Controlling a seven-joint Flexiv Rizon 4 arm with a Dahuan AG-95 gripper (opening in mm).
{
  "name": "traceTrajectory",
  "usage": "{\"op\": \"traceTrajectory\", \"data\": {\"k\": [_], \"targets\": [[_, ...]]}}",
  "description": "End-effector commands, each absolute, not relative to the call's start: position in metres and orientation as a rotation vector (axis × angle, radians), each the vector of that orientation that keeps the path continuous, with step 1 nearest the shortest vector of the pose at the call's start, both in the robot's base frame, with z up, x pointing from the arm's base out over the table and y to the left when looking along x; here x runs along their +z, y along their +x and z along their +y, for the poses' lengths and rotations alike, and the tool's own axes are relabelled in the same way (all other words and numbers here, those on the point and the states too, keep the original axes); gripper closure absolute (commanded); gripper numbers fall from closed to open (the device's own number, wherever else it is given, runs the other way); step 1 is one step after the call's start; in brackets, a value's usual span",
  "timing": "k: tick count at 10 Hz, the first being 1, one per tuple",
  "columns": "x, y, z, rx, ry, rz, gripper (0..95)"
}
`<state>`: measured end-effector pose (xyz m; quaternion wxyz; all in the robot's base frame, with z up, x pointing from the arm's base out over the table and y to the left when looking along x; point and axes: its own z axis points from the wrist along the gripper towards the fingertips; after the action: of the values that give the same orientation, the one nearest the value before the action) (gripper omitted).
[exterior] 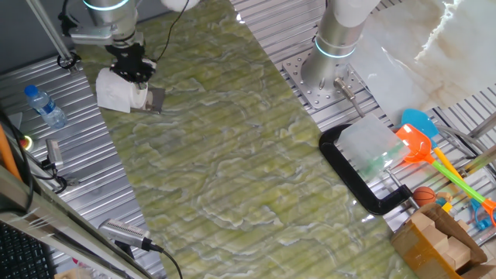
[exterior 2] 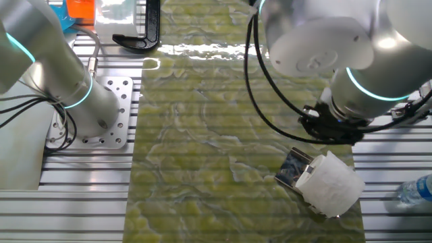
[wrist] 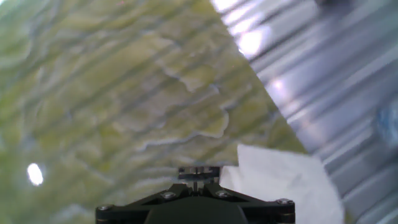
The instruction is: Put the toilet paper on its holder
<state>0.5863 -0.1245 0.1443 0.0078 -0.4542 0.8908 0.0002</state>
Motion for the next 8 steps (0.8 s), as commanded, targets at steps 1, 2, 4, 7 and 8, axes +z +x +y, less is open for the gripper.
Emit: {"op": "traceTrajectory", "data": {"k": [1,2,4,7,8], "targets": [[0.136,0.567,-0.111,0.000,-0.687,3.072,95.0],[0.134,0.565,-0.110,0.004,-0.569,3.104,95.0],[0.131,0.560,-0.106,0.022,-0.306,3.158,95.0],[0.129,0.558,-0.098,0.077,0.029,3.217,95.0],[0.129,0.557,-0.094,0.087,0.076,3.212,95.0]]}}
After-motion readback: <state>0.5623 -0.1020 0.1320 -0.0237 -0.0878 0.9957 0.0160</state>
